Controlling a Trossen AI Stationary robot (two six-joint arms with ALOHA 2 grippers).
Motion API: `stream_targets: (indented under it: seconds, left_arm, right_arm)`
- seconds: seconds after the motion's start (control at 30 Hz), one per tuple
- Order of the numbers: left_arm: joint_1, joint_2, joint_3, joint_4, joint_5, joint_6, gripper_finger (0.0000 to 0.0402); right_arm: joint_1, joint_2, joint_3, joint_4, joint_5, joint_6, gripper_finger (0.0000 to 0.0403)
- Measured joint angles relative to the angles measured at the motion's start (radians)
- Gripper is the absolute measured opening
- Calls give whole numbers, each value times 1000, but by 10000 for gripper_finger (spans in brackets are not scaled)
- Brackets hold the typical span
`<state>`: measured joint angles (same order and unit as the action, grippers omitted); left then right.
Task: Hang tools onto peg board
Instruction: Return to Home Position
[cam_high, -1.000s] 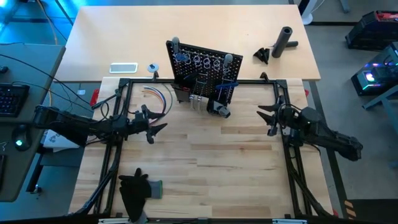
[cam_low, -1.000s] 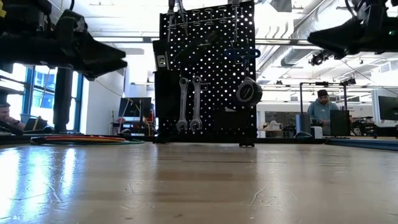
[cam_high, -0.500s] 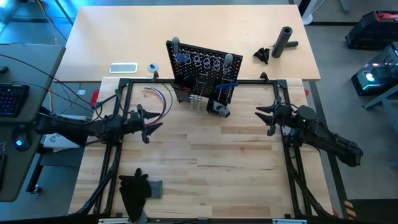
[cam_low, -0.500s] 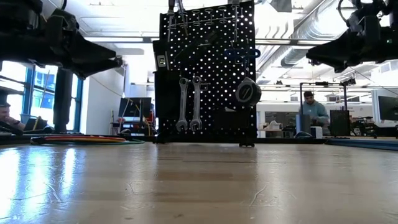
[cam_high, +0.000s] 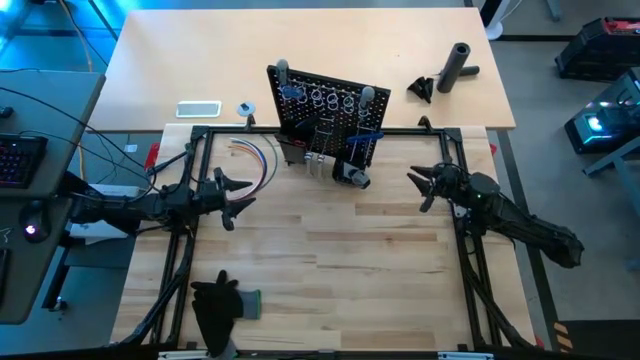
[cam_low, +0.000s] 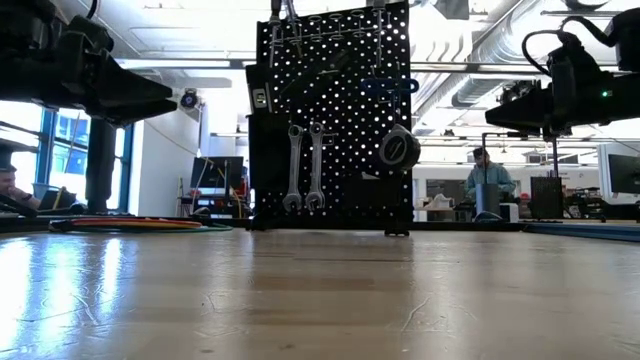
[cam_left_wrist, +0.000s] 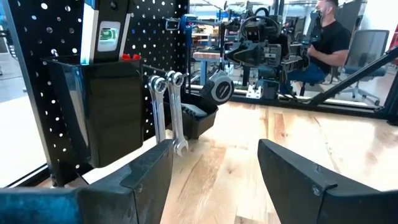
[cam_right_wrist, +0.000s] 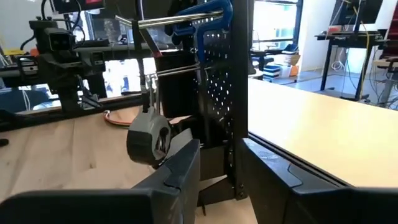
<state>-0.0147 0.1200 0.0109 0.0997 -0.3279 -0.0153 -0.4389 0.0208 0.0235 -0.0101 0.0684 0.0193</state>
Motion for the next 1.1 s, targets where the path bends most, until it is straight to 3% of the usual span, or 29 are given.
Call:
stream_targets:
  seconds: [0.13,0.3,0.5,1.1]
  left_arm:
    - [0,1,0,-5,0,0,227]
    - [0,1,0,-5,0,0,227]
    - [0,1,0,-6,0,0,227]
    - [0,1,0,-6,0,0,227]
  right_arm:
    - [0,0,0,-1,-8,6,110]
    - [3,0,0,-8,-99,66,110]
    - [3,0,0,18,-99,189,110]
    - [3,0,0,-8,-99,183,110]
